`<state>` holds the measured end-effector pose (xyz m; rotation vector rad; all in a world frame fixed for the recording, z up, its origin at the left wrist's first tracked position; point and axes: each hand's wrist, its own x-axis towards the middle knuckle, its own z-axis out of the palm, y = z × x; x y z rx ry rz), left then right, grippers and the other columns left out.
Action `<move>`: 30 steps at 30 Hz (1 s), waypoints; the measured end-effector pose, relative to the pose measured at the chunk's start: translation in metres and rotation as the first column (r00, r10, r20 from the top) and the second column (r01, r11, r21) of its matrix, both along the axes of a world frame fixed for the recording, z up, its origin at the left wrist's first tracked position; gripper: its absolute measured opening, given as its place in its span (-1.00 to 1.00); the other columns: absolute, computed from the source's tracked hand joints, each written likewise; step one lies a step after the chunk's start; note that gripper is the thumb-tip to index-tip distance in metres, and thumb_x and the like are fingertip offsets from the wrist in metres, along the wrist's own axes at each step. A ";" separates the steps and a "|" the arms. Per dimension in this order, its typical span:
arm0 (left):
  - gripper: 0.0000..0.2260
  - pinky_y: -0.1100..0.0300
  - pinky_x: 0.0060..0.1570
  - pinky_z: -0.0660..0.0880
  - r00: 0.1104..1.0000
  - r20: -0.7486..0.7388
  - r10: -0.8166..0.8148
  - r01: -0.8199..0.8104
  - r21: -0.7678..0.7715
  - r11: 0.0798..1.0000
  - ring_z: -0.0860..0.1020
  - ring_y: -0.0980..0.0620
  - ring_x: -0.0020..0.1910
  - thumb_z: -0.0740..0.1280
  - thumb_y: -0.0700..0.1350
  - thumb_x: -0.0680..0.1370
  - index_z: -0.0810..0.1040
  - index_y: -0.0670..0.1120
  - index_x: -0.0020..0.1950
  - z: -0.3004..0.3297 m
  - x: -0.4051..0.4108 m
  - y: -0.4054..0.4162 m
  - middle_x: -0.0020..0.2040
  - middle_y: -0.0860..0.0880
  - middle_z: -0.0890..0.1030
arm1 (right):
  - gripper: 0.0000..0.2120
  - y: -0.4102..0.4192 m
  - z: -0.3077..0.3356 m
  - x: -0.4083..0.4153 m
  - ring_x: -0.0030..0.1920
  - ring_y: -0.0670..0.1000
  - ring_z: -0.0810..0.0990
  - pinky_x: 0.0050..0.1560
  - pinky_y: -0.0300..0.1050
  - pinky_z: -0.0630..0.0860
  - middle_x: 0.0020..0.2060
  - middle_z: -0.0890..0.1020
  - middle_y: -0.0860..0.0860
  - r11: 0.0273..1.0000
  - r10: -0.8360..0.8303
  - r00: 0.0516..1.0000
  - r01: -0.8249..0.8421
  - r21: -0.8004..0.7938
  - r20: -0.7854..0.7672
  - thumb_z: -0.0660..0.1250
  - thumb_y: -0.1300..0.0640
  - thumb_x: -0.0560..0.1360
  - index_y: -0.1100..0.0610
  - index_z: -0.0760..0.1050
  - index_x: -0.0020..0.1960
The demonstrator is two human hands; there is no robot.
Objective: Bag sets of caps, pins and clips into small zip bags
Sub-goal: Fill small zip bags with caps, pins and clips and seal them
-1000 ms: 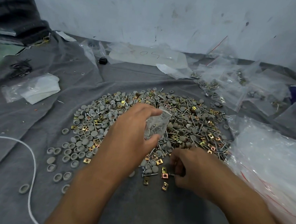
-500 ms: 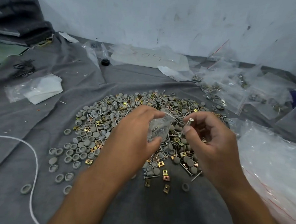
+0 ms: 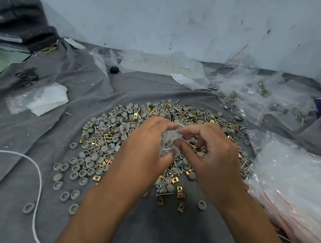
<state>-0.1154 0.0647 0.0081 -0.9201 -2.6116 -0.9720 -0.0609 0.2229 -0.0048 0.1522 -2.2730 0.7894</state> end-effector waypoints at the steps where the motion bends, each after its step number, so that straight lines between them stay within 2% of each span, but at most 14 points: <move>1: -0.54 0.48 -0.09 0.32 1.000 0.002 0.000 0.000 -0.001 1.000 0.39 0.43 -0.03 0.43 0.05 0.44 0.49 0.16 0.34 0.001 0.000 0.000 0.15 0.31 0.46 | -0.86 0.000 0.001 0.000 -0.09 -0.28 0.47 -0.07 -0.47 0.34 -0.11 0.54 -0.23 1.000 -0.002 1.000 0.002 -0.028 -0.011 0.49 0.10 0.52 -0.02 0.58 0.05; 5: -0.52 0.50 -0.05 0.33 1.000 -0.006 0.021 -0.021 -0.008 1.000 0.40 0.43 -0.04 0.45 0.04 0.45 0.46 0.18 0.36 0.004 0.002 -0.001 0.14 0.33 0.43 | -0.90 0.004 0.003 0.001 -0.17 -0.24 0.52 -0.15 -0.49 0.35 -0.15 0.53 -0.27 0.995 -0.038 0.999 0.038 -0.096 0.002 0.45 0.15 0.56 -0.01 0.57 0.00; 7: -0.53 0.54 -0.05 0.36 0.996 -0.033 0.087 -0.085 0.051 0.995 0.43 0.40 -0.04 0.46 0.01 0.46 0.47 0.16 0.36 0.007 0.004 -0.001 0.14 0.31 0.43 | -0.90 0.009 0.003 0.003 -0.18 -0.22 0.54 -0.19 -0.49 0.37 -0.18 0.55 -0.24 0.993 -0.028 0.995 0.039 -0.113 0.096 0.43 0.14 0.56 -0.06 0.56 -0.02; 8: -0.54 0.57 -0.03 0.37 0.989 -0.051 0.141 -0.133 0.129 0.983 0.44 0.38 -0.05 0.45 -0.01 0.47 0.48 0.12 0.36 0.010 0.005 -0.001 0.14 0.29 0.43 | -0.88 0.013 0.003 0.004 -0.17 -0.25 0.55 -0.20 -0.49 0.39 -0.18 0.56 -0.24 0.994 -0.001 0.978 0.024 -0.109 0.207 0.43 0.11 0.56 -0.11 0.54 -0.05; 9: -0.56 0.59 0.00 0.34 0.976 -0.080 0.202 -0.179 0.232 0.956 0.45 0.37 -0.07 0.44 -0.04 0.48 0.49 0.07 0.35 0.013 0.006 -0.002 0.14 0.26 0.44 | -0.87 0.017 0.003 0.006 -0.15 -0.29 0.55 -0.20 -0.50 0.41 -0.19 0.57 -0.24 0.997 0.029 0.930 0.000 -0.079 0.368 0.44 0.05 0.55 -0.15 0.53 -0.08; 11: -0.58 0.57 0.03 0.34 0.933 -0.161 0.322 -0.237 0.397 0.887 0.45 0.33 -0.10 0.43 -0.12 0.50 0.51 -0.02 0.36 0.018 0.006 -0.006 0.16 0.17 0.47 | -0.86 0.021 0.000 0.010 -0.14 -0.29 0.57 -0.19 -0.39 0.50 -0.18 0.58 -0.26 0.996 0.030 0.719 -0.083 0.043 0.694 0.48 -0.11 0.49 -0.18 0.52 -0.08; 13: -0.60 0.44 0.06 0.41 0.915 -0.185 0.358 -0.264 0.396 0.880 0.45 0.26 -0.09 0.41 -0.15 0.53 0.51 -0.04 0.37 0.020 0.005 -0.010 0.18 0.16 0.46 | -0.73 0.022 -0.004 0.015 -0.14 -0.18 0.59 -0.14 -0.22 0.58 -0.12 0.57 -0.24 0.971 -0.042 0.542 -0.176 0.162 0.839 0.52 -0.22 0.41 -0.19 0.51 -0.02; 14: -0.62 0.36 0.10 0.43 0.923 -0.161 0.349 -0.279 0.342 0.897 0.45 0.24 -0.05 0.39 -0.14 0.54 0.52 -0.02 0.37 0.020 0.004 -0.010 0.18 0.18 0.45 | -0.67 0.020 -0.005 0.015 -0.10 -0.17 0.57 -0.08 -0.14 0.58 -0.09 0.54 -0.24 0.954 -0.078 0.499 -0.215 0.210 0.863 0.53 -0.25 0.38 -0.19 0.50 0.03; 16: -0.65 0.21 0.18 0.45 0.950 -0.088 0.301 -0.275 0.223 0.935 0.49 0.17 0.04 0.36 -0.10 0.55 0.53 0.04 0.34 0.017 0.004 -0.007 0.16 0.23 0.46 | -0.60 0.014 -0.006 0.016 -0.04 -0.18 0.52 0.01 -0.08 0.57 -0.05 0.51 -0.24 0.934 -0.114 0.477 -0.246 0.257 0.872 0.53 -0.26 0.37 -0.17 0.49 0.10; 18: -0.68 0.15 0.21 0.46 0.971 -0.052 0.231 -0.222 0.142 0.965 0.48 0.19 0.06 0.34 -0.06 0.55 0.55 0.09 0.30 0.014 0.006 -0.004 0.14 0.25 0.49 | -0.65 0.010 -0.007 0.016 -0.04 -0.17 0.53 0.03 -0.04 0.57 -0.04 0.53 -0.21 0.941 -0.102 0.479 -0.238 0.241 0.872 0.52 -0.21 0.41 -0.15 0.50 0.08; 21: -0.69 0.24 0.16 0.46 0.986 -0.024 0.168 -0.165 0.096 0.982 0.46 0.27 0.02 0.35 -0.05 0.55 0.55 0.11 0.29 0.012 0.007 -0.002 0.11 0.29 0.48 | -0.76 0.009 -0.010 0.017 -0.06 -0.14 0.56 0.02 -0.02 0.58 -0.06 0.56 -0.17 0.959 -0.050 0.459 -0.227 0.172 0.887 0.50 -0.10 0.48 -0.12 0.47 0.03; 23: -0.69 0.37 0.06 0.38 0.987 -0.023 0.157 -0.155 0.081 0.985 0.45 0.28 -0.01 0.36 -0.04 0.55 0.54 0.12 0.30 0.010 0.005 -0.002 0.10 0.30 0.48 | -0.79 0.010 -0.010 0.017 -0.09 -0.15 0.56 -0.01 -0.04 0.58 -0.08 0.57 -0.16 0.962 -0.033 0.459 -0.227 0.153 0.888 0.48 -0.03 0.51 -0.11 0.45 -0.01; 26: -0.69 0.47 -0.04 0.31 0.989 -0.015 0.150 -0.149 0.057 0.987 0.44 0.33 -0.04 0.37 -0.05 0.56 0.54 0.13 0.30 0.009 0.005 -0.001 0.09 0.28 0.50 | -0.83 0.013 -0.012 0.017 -0.13 -0.17 0.56 -0.05 -0.07 0.58 -0.13 0.59 -0.15 0.968 -0.017 0.482 -0.210 0.135 0.876 0.45 0.03 0.54 -0.09 0.45 -0.04; 30: -0.68 0.41 0.06 0.32 0.991 -0.012 0.136 -0.135 0.054 0.989 0.44 0.28 -0.03 0.40 -0.07 0.56 0.55 0.12 0.31 0.008 0.005 0.000 0.12 0.27 0.52 | -0.82 0.016 -0.014 0.017 -0.24 -0.27 0.55 -0.27 -0.32 0.49 -0.16 0.60 -0.16 0.969 0.026 0.504 -0.224 0.101 0.863 0.42 0.10 0.56 -0.11 0.46 0.03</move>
